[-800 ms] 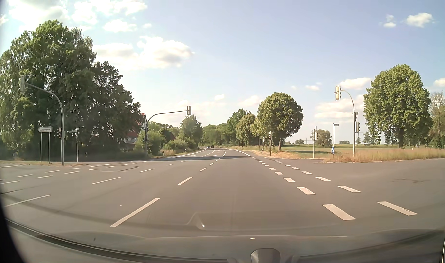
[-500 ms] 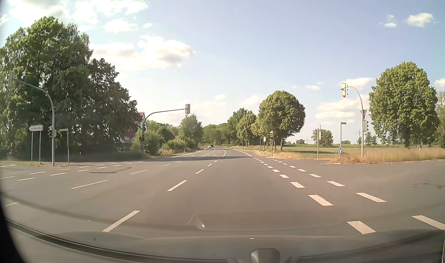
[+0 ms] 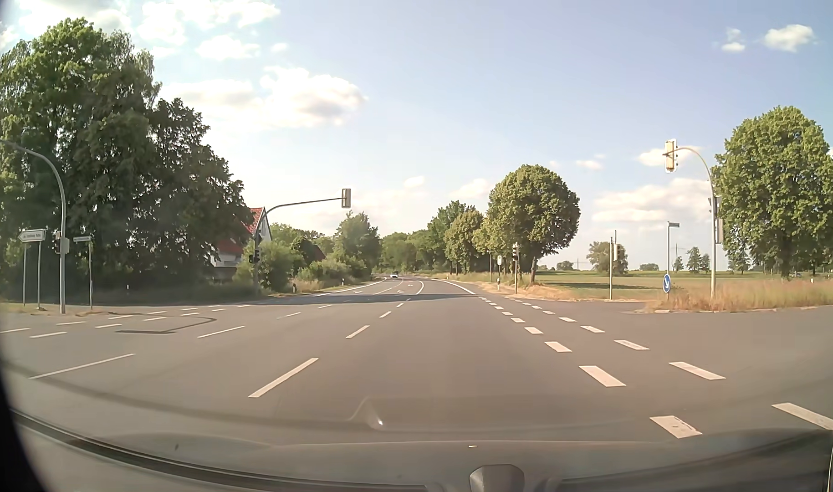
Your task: Follow the waypoints while adhering to traffic rules and regulations
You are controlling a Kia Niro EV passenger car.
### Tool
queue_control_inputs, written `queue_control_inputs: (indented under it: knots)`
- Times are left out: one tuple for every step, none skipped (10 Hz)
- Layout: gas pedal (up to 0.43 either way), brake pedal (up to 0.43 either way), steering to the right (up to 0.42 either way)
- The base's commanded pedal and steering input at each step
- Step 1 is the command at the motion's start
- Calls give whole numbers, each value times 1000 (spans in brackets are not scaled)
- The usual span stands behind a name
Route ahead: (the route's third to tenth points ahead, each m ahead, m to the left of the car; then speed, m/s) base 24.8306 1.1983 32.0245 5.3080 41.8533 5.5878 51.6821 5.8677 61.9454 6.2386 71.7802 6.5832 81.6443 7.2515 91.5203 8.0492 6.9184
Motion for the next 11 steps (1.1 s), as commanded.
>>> queue_control_inputs:
  knots:
    - [409, 6, -3]
    - [409, 6, -3]
    - [409, 6, -3]
    - [409, 6, -3]
    - [409, 6, -3]
    - [409, 6, -3]
    - [409, 6, -3]
    - [409, 6, -3]
    - [409, 6, -3]
    - [409, 6, -3]
    - [409, 6, -3]
